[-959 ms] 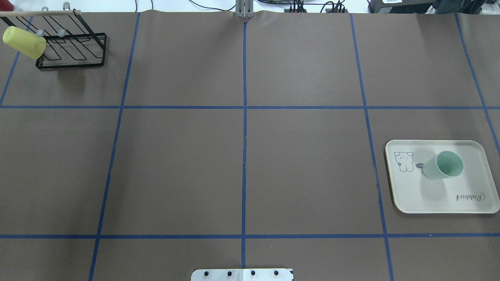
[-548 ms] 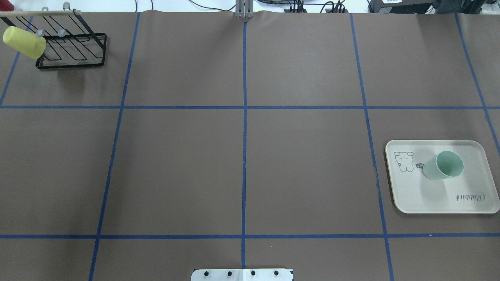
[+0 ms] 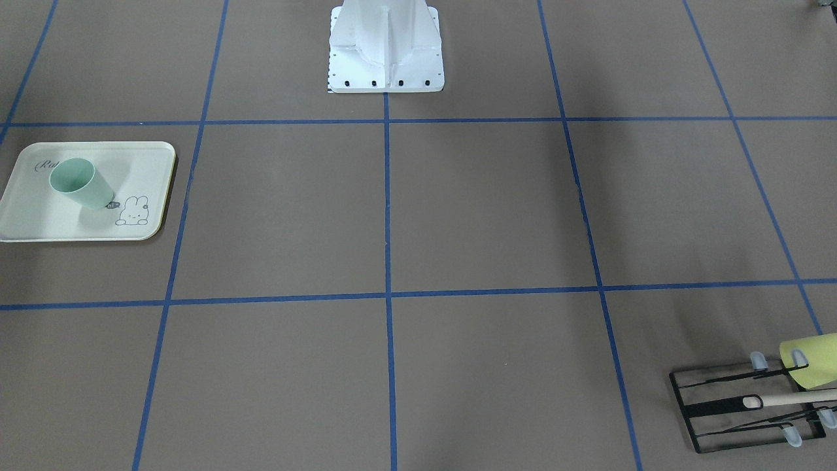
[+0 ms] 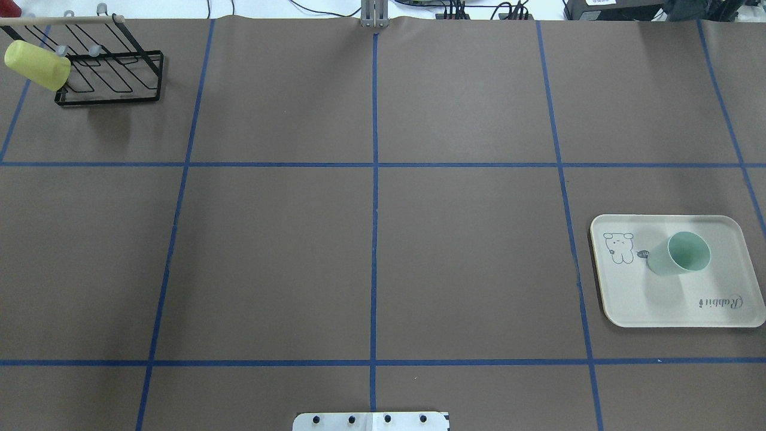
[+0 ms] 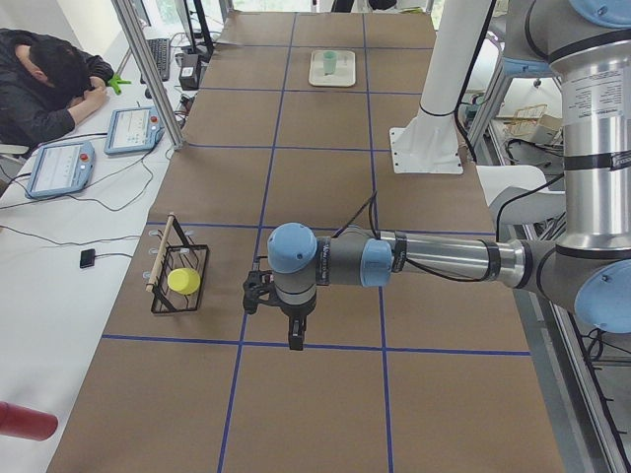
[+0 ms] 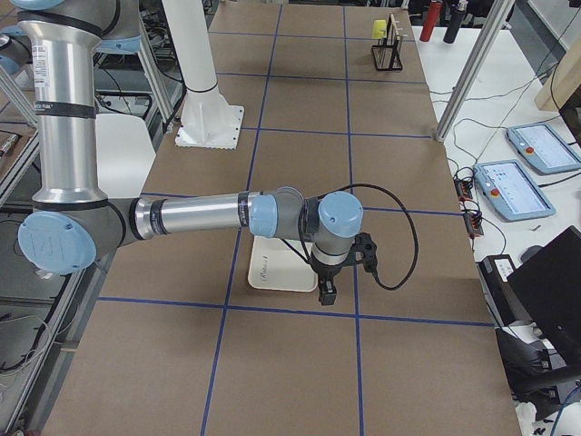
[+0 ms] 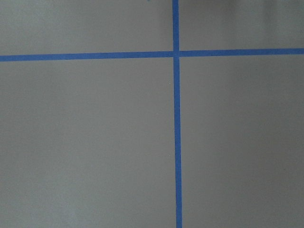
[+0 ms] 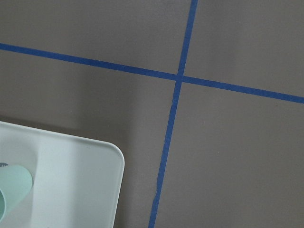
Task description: Left arm grabs green cup and hands to right arm on tray
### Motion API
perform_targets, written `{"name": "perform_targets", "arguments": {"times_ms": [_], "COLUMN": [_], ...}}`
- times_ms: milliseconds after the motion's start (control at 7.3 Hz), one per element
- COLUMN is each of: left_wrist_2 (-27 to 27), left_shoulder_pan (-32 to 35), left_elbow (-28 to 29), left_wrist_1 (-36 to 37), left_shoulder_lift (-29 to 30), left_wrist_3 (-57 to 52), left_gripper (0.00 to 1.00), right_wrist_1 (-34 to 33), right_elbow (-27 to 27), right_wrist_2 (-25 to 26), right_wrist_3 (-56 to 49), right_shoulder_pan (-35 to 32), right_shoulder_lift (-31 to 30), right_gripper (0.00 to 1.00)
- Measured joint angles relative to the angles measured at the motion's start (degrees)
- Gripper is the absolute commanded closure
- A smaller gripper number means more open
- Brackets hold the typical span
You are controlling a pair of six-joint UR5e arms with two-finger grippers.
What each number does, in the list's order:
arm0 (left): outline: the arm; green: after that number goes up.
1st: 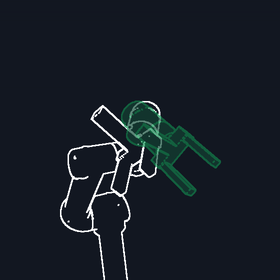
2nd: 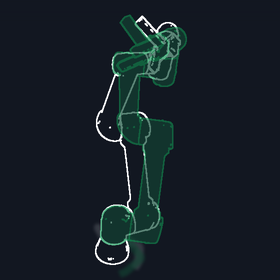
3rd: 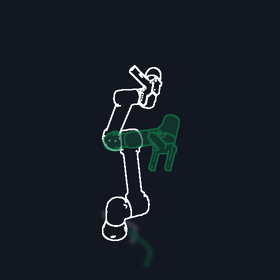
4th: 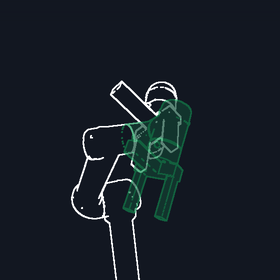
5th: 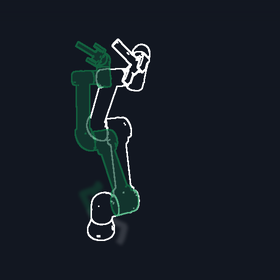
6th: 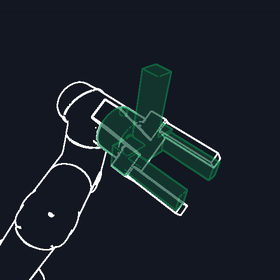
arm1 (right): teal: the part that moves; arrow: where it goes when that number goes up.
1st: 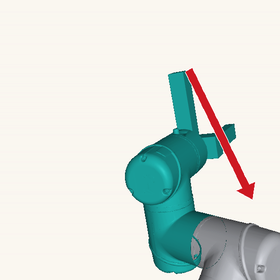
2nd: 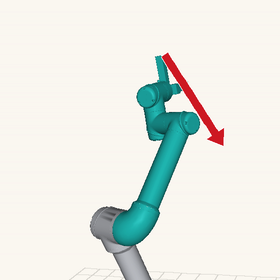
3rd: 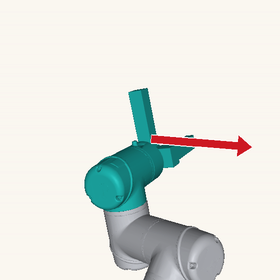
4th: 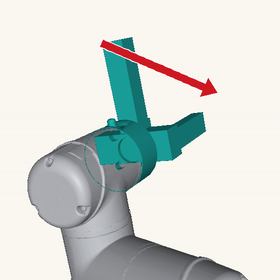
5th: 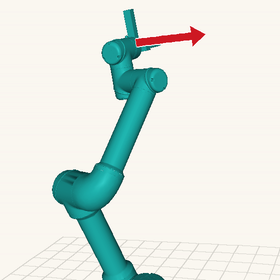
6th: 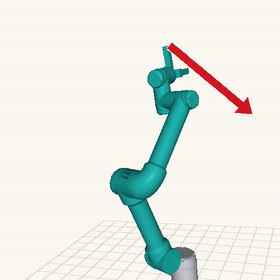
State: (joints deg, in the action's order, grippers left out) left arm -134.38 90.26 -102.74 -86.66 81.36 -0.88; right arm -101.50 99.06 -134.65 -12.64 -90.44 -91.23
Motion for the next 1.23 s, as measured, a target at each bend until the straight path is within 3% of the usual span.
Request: {"name": "perform_targets", "arguments": {"times_ms": [1232], "left_wrist_2": [0.0], "left_shoulder_pan": [-0.09], "left_elbow": [0.06], "left_wrist_1": [0.28], "left_shoulder_lift": [0.72], "left_wrist_3": [0.0], "left_gripper": [0.0], "right_wrist_1": [0.35], "right_elbow": [0.05], "right_wrist_2": [0.02], "right_wrist_3": [0.0], "right_shoulder_pan": [0.0], "right_shoulder_lift": [0.12], "right_gripper": [0.01]}}
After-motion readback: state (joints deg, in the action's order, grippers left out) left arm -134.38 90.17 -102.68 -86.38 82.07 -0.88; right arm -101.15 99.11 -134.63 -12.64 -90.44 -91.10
